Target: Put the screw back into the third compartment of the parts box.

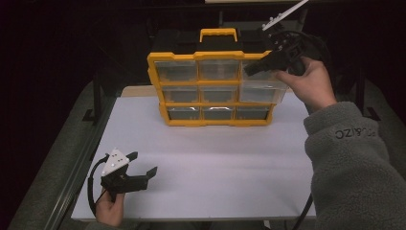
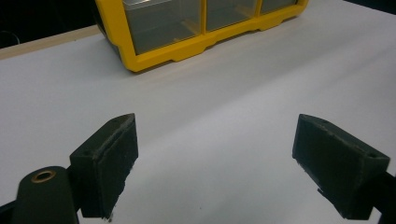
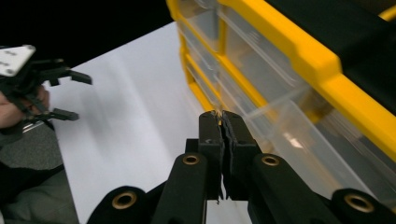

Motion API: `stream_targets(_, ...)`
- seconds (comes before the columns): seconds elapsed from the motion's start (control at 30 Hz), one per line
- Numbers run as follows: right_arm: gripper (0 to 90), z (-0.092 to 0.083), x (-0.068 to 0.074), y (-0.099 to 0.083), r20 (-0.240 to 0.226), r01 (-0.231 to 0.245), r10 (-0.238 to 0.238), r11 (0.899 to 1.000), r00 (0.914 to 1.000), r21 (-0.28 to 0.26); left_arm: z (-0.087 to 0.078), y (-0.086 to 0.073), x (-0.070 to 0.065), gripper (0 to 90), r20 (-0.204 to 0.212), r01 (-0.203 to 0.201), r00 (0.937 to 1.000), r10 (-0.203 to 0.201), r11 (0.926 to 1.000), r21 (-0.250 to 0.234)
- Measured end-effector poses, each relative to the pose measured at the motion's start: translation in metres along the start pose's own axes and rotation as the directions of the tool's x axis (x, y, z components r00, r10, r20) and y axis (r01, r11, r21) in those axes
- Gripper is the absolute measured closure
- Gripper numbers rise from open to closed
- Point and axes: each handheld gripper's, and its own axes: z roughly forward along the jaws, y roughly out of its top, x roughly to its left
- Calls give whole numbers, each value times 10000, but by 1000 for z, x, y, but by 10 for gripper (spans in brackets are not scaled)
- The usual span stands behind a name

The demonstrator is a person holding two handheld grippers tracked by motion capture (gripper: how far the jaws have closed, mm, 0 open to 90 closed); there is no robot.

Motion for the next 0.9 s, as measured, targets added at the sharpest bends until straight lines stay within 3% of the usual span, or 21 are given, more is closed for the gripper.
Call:
stream_targets(0.23, 861, 5, -15, -5, 264, -530, 529, 9986, 9983, 35, -1, 0, 0, 138, -19, 132, 9999, -132, 9999, -55)
stream_targets(0.53, 855, 19, -21, -11, 397, -551, 534, 9976, 9978, 418, 0, 0, 0, 138, -22, 137, 9999, -137, 9999, -34)
stream_targets(0.7, 771, 26, -21, -13, 427, -586, 561, 9966, 9975, 584, -1, 0, 0, 138, -26, 153, 9999, -153, 9999, -64)
stream_targets(0.9, 736, 20, -18, -12, 505, -599, 580, 9975, 9970, 369, -1, 0, 0, 138, -28, 131, 9999, -131, 9999, -38)
